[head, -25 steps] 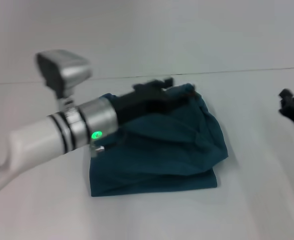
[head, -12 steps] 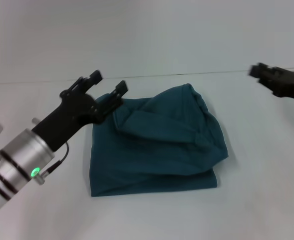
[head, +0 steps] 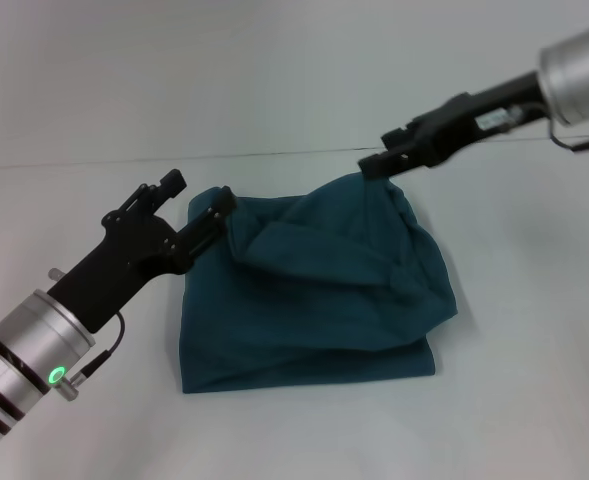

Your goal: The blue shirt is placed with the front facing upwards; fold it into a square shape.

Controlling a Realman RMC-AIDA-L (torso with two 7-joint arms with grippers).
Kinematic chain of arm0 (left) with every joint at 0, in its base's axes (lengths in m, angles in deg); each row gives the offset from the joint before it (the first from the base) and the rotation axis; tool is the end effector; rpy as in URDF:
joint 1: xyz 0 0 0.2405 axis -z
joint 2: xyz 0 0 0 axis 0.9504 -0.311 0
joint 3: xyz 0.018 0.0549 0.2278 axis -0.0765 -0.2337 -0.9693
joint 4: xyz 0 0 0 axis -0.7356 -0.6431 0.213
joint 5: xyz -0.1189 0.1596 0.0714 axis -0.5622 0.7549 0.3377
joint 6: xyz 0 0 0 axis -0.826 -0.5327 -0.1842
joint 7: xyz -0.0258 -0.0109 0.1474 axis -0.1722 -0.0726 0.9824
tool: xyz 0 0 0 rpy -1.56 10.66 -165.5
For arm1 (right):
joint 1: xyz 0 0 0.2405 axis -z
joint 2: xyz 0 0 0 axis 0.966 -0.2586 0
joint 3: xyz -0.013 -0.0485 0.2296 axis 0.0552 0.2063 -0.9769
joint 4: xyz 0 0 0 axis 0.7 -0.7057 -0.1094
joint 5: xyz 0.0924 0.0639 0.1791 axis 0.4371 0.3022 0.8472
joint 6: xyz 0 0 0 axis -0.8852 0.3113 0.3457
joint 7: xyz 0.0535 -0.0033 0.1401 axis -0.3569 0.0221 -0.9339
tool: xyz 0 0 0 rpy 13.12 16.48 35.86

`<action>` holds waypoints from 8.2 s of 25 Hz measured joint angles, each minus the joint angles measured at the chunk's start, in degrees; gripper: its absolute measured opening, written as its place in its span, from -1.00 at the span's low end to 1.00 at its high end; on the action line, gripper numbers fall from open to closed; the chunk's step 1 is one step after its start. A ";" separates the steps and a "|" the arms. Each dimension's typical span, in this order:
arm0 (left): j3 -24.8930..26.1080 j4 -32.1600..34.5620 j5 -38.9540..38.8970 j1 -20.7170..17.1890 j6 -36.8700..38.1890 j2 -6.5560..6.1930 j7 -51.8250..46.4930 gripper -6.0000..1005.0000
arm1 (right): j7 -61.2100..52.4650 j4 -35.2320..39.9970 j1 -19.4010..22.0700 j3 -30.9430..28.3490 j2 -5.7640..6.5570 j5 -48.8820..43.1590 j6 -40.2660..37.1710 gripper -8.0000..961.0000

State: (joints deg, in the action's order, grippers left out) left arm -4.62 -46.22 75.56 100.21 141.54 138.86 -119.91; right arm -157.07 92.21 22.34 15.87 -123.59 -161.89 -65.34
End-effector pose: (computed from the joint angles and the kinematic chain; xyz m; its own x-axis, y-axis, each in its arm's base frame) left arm -0.2210 0.3359 -0.0450 0.4865 0.0856 0.8695 0.6742 -0.6697 -0.3113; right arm 0.1362 0.4290 0.0685 0.8520 -0.4846 -0.1981 -0.5228 -0.8069 -0.2748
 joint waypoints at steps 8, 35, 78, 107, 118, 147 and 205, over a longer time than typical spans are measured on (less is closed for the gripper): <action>0.16 0.71 0.60 -1.81 0.34 -0.18 0.11 0.57 | -8.70 -3.40 -10.71 4.89 -4.60 -18.31 7.38 0.35; 5.26 2.02 8.05 -5.27 -0.02 -0.19 1.07 0.56 | -9.95 -29.18 -12.51 10.48 -8.30 -14.82 40.07 0.37; 5.97 2.41 8.04 -5.03 -1.06 -0.27 1.37 0.56 | -10.89 -20.93 -4.16 9.48 -8.21 -7.60 37.45 -0.98; 5.96 2.05 8.04 -5.21 -1.33 -0.18 2.84 0.56 | -17.83 -13.80 14.32 8.69 -8.52 12.10 44.71 -0.92; 6.13 2.02 7.88 -5.58 -1.37 -0.09 3.08 0.56 | -3.87 -9.48 21.13 -1.13 -7.38 30.73 35.29 -0.73; 7.57 1.41 7.41 -5.23 -2.95 -0.09 4.87 0.56 | 75.80 -43.84 5.32 8.05 -9.43 67.67 49.61 -0.94; 9.04 18.76 27.45 -5.01 -2.12 -1.14 -12.36 0.56 | 39.06 -5.25 30.28 7.39 -7.35 56.35 23.01 -0.73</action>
State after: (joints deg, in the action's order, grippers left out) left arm 4.42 -27.46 103.01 95.20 139.42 137.72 -132.26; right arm -118.02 86.97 52.61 23.26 -130.94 -105.54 -42.33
